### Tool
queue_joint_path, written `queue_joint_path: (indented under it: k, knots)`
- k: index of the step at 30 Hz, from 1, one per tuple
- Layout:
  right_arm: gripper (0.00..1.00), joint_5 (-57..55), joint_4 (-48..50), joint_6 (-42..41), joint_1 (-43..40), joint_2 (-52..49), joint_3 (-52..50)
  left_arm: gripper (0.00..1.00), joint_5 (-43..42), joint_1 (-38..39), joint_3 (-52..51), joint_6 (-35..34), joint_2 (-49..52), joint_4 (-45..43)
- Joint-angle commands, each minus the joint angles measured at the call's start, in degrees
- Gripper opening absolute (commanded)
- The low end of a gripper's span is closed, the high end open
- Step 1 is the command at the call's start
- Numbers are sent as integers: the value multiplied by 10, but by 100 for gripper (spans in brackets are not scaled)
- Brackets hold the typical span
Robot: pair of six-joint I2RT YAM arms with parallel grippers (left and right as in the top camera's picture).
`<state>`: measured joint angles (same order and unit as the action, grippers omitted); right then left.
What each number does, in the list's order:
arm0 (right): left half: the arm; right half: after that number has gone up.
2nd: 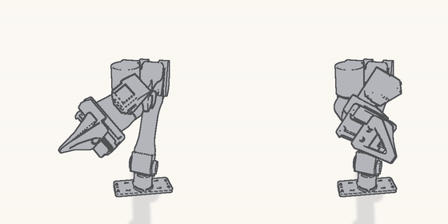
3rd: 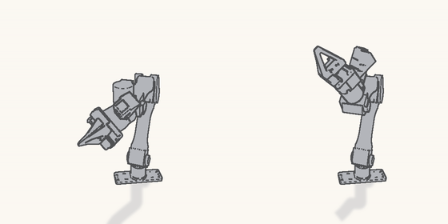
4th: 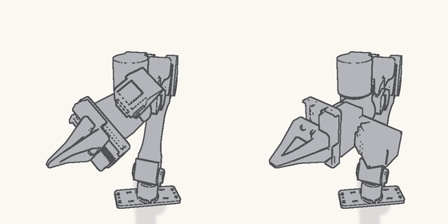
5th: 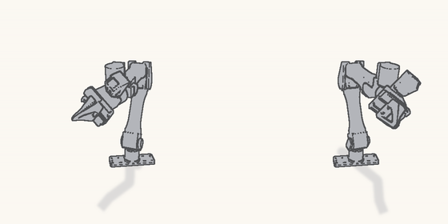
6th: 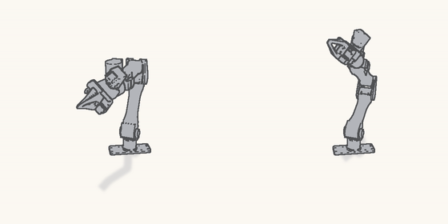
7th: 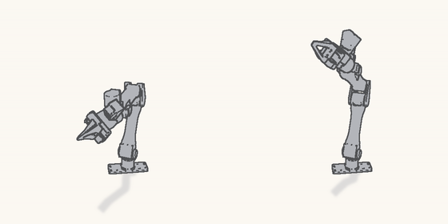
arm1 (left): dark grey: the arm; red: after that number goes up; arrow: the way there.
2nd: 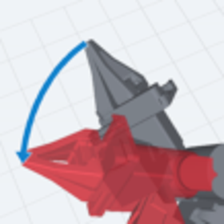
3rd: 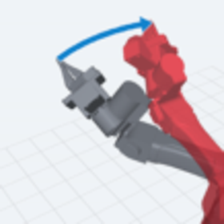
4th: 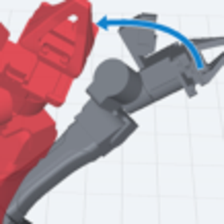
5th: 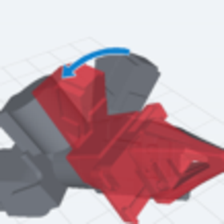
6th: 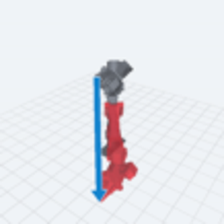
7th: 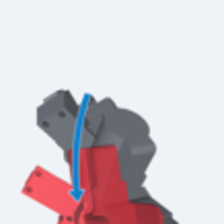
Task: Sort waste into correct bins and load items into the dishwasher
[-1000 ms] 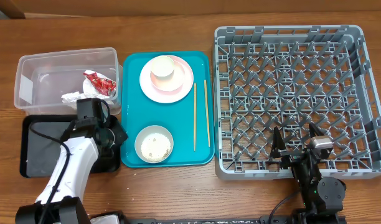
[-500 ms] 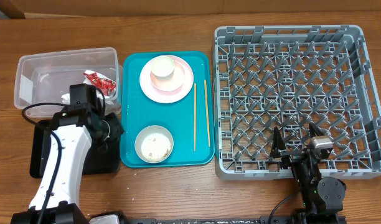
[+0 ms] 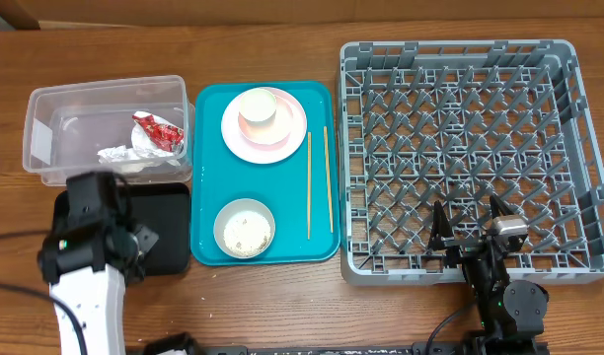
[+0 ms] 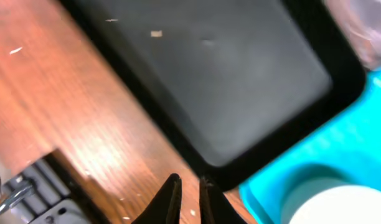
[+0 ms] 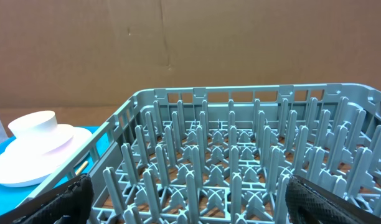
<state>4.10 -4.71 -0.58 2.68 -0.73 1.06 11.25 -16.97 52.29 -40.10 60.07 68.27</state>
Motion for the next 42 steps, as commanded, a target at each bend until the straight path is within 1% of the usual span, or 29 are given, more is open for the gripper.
queue_joint_path:
  k: [1,2,5,7,8,11,14,17,21,26,33,42]
  knots:
    - [100,0,3,2,2,5,-6,15,63,-39,-55,-71,-26,-1]
    - [100,0,3,2,2,5,-6,4,56,-54,-72,-82,-30,-11]
    - [100,0,3,2,2,5,-6,4,16,-98,-112,-99,-28,-28]
    - [100,0,3,2,2,5,-6,4,-28,-128,-139,-101,-28,-55]
    - [100,0,3,2,2,5,-6,4,-34,-142,-153,-101,-28,-77]
    - [100,0,3,2,2,5,-6,4,-15,-172,-188,-101,-28,-144]
    - [100,0,3,2,2,5,-6,4,4,-193,-214,-101,-25,-173]
    - [100,0,3,2,2,5,-6,4,10,-198,-232,-101,-19,-186]
    - [100,0,3,2,2,5,-6,4,9,-198,-257,-101,-1,-227]
    - [100,0,3,2,2,5,-6,4,7,-198,-262,-92,22,-264]
    - [100,0,3,2,2,5,-6,5,-49,-198,-262,-90,23,-294]
    - [100,0,3,2,2,5,-6,6,-68,-198,-262,-88,25,-327]
